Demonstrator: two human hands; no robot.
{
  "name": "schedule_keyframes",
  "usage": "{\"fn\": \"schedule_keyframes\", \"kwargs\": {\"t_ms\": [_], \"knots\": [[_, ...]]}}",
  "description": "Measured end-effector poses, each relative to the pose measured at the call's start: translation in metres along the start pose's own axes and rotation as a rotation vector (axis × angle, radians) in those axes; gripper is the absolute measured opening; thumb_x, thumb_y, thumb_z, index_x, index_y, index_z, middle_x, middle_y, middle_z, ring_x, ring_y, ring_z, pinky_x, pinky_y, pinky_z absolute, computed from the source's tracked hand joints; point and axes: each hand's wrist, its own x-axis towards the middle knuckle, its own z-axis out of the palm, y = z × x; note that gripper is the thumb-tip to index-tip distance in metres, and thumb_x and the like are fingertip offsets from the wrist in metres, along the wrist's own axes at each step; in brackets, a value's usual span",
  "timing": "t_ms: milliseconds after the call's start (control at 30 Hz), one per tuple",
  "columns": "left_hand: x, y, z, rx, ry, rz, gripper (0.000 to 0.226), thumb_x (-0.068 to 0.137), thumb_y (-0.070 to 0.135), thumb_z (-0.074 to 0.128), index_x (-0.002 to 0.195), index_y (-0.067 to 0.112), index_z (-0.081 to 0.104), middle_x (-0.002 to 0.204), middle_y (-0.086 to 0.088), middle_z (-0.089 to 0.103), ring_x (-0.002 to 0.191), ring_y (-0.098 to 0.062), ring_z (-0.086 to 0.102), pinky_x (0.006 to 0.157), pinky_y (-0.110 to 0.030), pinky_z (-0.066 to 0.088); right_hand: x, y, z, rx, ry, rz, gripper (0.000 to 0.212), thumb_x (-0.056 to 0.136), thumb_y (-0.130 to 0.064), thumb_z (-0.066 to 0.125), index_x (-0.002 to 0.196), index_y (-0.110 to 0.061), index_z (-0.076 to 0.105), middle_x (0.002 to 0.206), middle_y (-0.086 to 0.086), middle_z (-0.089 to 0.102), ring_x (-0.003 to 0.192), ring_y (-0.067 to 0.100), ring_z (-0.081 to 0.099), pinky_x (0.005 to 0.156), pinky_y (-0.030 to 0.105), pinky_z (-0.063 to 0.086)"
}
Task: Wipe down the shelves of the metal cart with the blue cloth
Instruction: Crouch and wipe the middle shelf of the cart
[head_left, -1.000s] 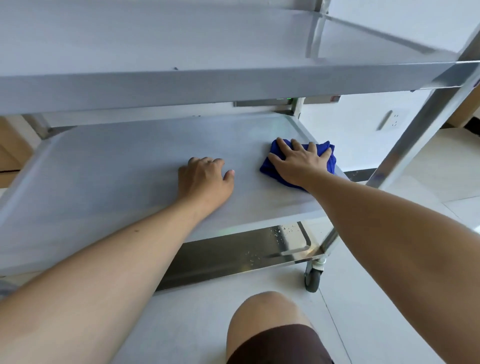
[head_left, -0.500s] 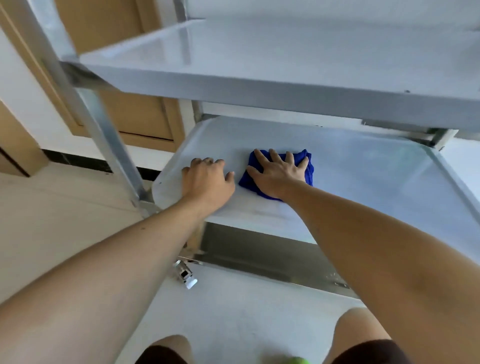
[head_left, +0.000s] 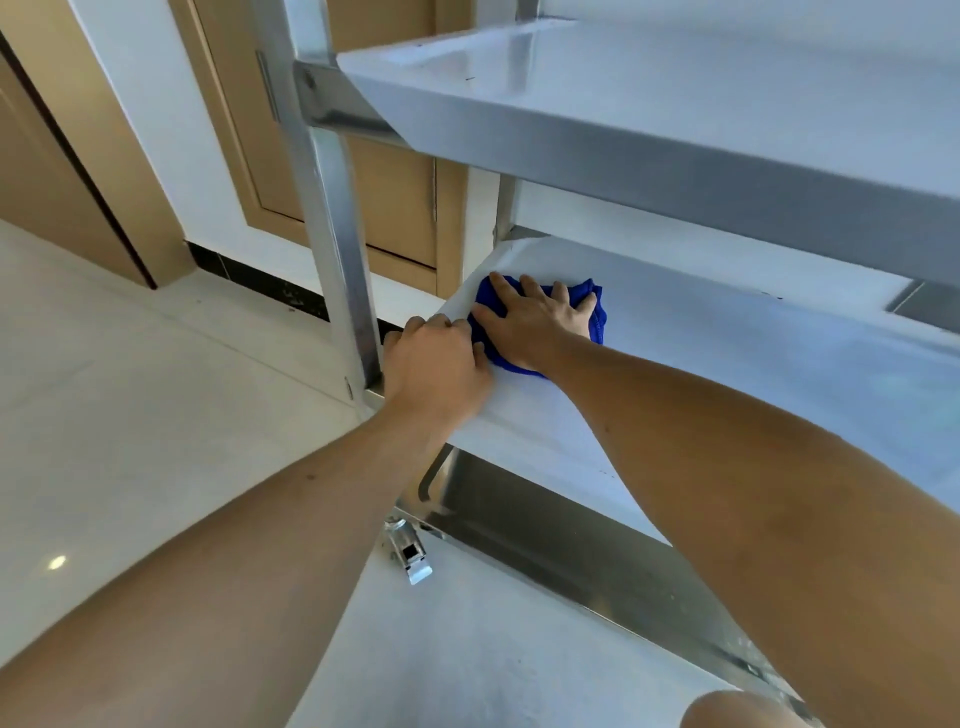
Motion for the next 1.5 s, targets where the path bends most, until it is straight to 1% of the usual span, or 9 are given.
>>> {"fn": "schedule_keyframes", "kwargs": {"t_ms": [233,367,467,567,800,1033,1233,1367,1500], "knots": [[0.009,0.011,0.004,0.081,0.035,0.03,0.04,0.089,0.058,0.042,0.089,0.021,0.057,0.081,-0.002,0.061,0.072,-0.022,0.05,0.067,-0.037,0.042,0.033,-0.004,-0.006,0.059,0.022,0.019,0.066,0.091,-0.069,0.014,0.153,-0.046,0.02,0.157,0.0,0.038,0.143,0.041,0.026,0.11,0.075,0.007],[0.003,0.014,0.004,0.111,0.008,0.036,0.052,0.091,0.063,0.034,0.098,0.021,0.064,0.094,-0.004,0.06,0.091,-0.028,0.056,0.08,-0.044,0.045,0.035,0.007,-0.011,0.085,0.035,0.054,0.061,0.096,-0.064,0.015,0.154,-0.045,0.024,0.157,0.002,0.039,0.144,0.04,0.025,0.111,0.072,0.009],[0.009,0.023,-0.001,0.094,-0.061,0.014,0.052,0.091,0.062,0.034,0.106,0.021,0.064,0.103,-0.006,0.059,0.101,-0.029,0.053,0.085,-0.045,0.042,0.028,0.022,-0.014,0.065,0.044,0.085,0.06,0.097,-0.062,0.017,0.154,-0.044,0.023,0.157,0.002,0.037,0.146,0.041,0.021,0.111,0.072,0.009],[0.018,0.043,-0.003,0.065,-0.146,0.039,0.047,0.093,0.059,0.035,0.105,0.022,0.062,0.105,-0.007,0.059,0.106,-0.031,0.052,0.088,-0.047,0.041,0.016,0.044,-0.015,0.061,0.041,0.105,0.059,0.097,-0.063,0.017,0.153,-0.045,0.024,0.157,0.002,0.037,0.146,0.04,0.02,0.111,0.072,0.008],[0.012,0.128,0.01,-0.087,-0.17,0.278,0.035,0.094,0.05,0.045,0.103,0.023,0.065,0.099,-0.005,0.063,0.104,-0.029,0.054,0.082,-0.042,0.042,-0.033,0.152,-0.015,0.056,0.073,0.263,0.058,0.093,-0.065,0.019,0.148,-0.049,0.027,0.151,-0.001,0.043,0.142,0.037,0.026,0.109,0.07,0.011],[-0.008,0.234,0.028,-0.212,-0.158,0.478,0.039,0.094,0.047,0.048,0.107,0.016,0.067,0.102,-0.009,0.066,0.104,-0.033,0.054,0.079,-0.039,0.04,-0.121,0.297,-0.026,0.053,0.076,0.559,0.056,0.092,-0.064,0.021,0.145,-0.05,0.031,0.15,-0.004,0.043,0.14,0.033,0.028,0.109,0.067,0.015],[-0.028,0.317,0.04,-0.323,-0.188,0.589,0.04,0.093,0.047,0.048,0.109,0.015,0.067,0.107,-0.007,0.067,0.107,-0.033,0.055,0.085,-0.04,0.043,-0.178,0.382,-0.035,0.077,0.087,0.72,0.052,0.089,-0.066,0.023,0.137,-0.052,0.036,0.146,-0.005,0.048,0.138,0.033,0.033,0.11,0.067,0.016],[-0.028,0.332,0.051,-0.325,-0.181,0.629,0.039,0.093,0.046,0.048,0.106,0.015,0.068,0.101,-0.008,0.066,0.103,-0.034,0.054,0.081,-0.038,0.04,-0.179,0.413,-0.039,0.063,0.084,0.738,0.052,0.09,-0.066,0.023,0.138,-0.051,0.037,0.143,-0.005,0.05,0.138,0.03,0.034,0.107,0.062,0.022],[-0.018,0.313,0.063,-0.33,-0.147,0.611,0.031,0.091,0.037,0.05,0.087,0.011,0.066,0.086,-0.008,0.061,0.092,-0.033,0.053,0.073,-0.036,0.043,-0.161,0.43,-0.039,0.057,0.072,0.747,0.054,0.089,-0.066,0.024,0.139,-0.051,0.036,0.147,-0.006,0.048,0.138,0.03,0.035,0.104,0.058,0.025]]}}
